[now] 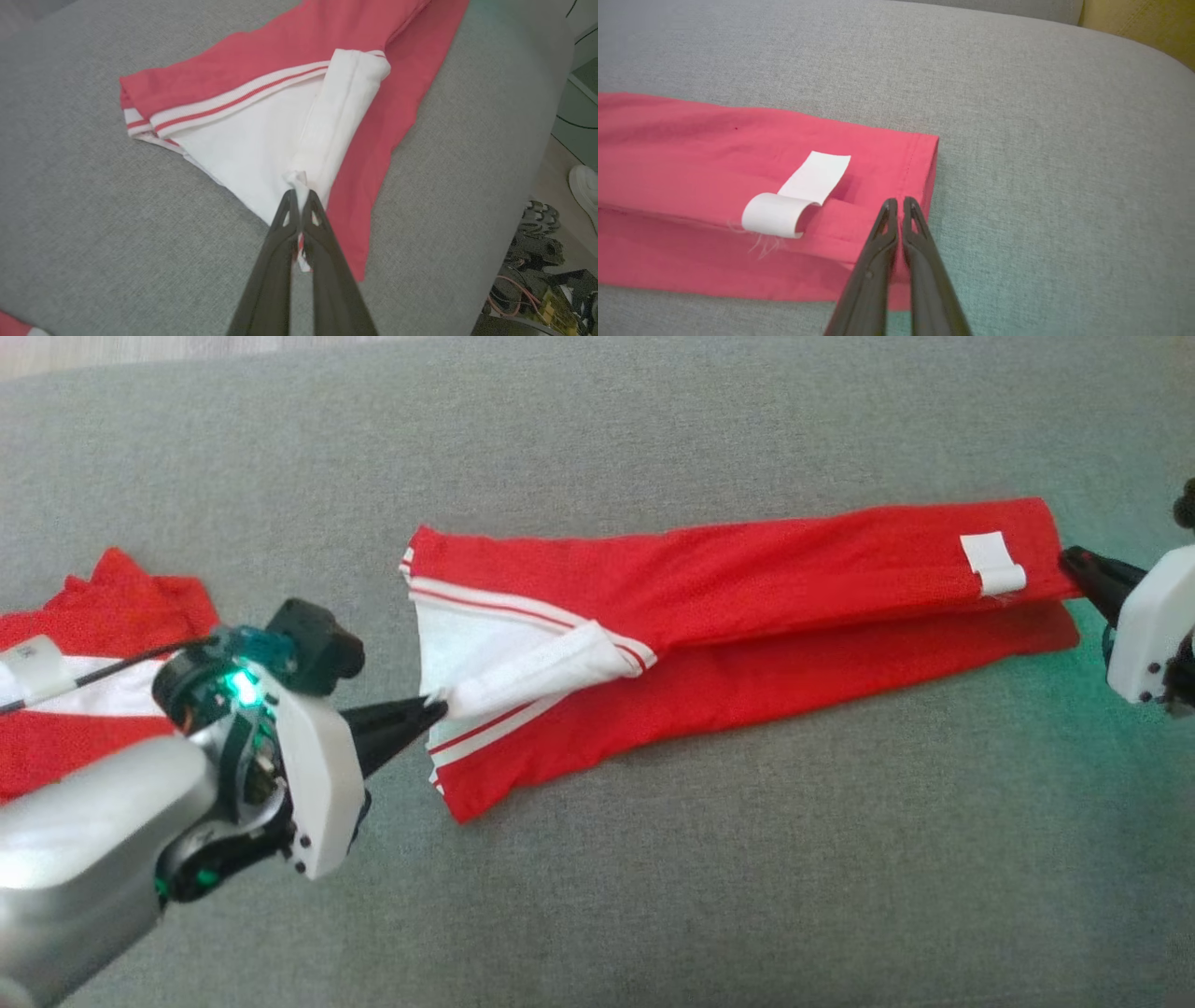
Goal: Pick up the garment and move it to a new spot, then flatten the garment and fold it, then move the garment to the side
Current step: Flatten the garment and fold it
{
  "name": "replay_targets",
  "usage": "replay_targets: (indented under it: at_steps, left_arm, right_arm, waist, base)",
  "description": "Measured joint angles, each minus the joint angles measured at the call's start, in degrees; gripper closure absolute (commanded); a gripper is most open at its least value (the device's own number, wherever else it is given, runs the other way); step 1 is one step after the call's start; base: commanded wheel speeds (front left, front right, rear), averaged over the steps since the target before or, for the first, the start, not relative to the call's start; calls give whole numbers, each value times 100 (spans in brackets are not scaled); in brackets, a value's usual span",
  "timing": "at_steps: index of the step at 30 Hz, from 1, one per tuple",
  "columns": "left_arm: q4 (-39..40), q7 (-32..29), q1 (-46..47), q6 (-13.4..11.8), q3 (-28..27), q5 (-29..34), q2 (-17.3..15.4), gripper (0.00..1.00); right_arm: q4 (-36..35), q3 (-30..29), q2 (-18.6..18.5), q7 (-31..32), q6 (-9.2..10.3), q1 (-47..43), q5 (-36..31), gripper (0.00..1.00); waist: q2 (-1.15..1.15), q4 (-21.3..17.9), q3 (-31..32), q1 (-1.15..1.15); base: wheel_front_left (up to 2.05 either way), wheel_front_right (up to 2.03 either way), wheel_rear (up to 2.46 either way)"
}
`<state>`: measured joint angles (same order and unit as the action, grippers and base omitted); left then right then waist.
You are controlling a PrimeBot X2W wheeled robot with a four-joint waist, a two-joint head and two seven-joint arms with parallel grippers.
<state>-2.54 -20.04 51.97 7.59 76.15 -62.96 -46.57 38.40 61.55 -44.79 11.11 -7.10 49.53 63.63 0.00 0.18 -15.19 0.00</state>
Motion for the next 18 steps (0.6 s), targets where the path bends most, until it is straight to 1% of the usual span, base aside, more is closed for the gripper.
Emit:
replay_targets:
  at_steps: [4, 7, 13, 15, 17, 18]
  left_arm:
    - [162, -165, -114, 0, 0, -12, 1, 100]
    - [218, -198, -194, -1, -1, -154, -8, 100]
    - [299, -285, -204, -1, -1, -158, -132, 100]
    - [289, -256, -235, -1, -1, -143, -127, 100]
    - [204, -85, -302, -1, -1, 10, -113, 100]
    - [204, -85, -302, -1, -1, 10, -113, 90]
  right_arm:
    - [5, 105, -45, 52, 0, -43, 43, 100]
    - [8, 192, -44, 180, 0, -103, 100, 100]
    - [-18, 305, -47, 289, 0, -101, 222, 100]
    - [-43, 356, -47, 314, 0, -101, 244, 100]
    - [-45, 403, -46, 416, -1, -102, 279, 100]
    - [-45, 403, -46, 416, -1, -102, 279, 100]
  waist:
    - [0, -28, 48, 0]
    - [0, -65, 83, 0]
    - [0, -133, 100, 0]
    - [0, -159, 100, 0]
    - [0, -188, 98, 0]
    - [0, -188, 98, 0]
  base:
    - [0, 0, 0]
    - [0, 0, 0]
    - [0, 0, 0]
    - [0, 0, 0]
    - [0, 0, 0]
    - [0, 0, 0]
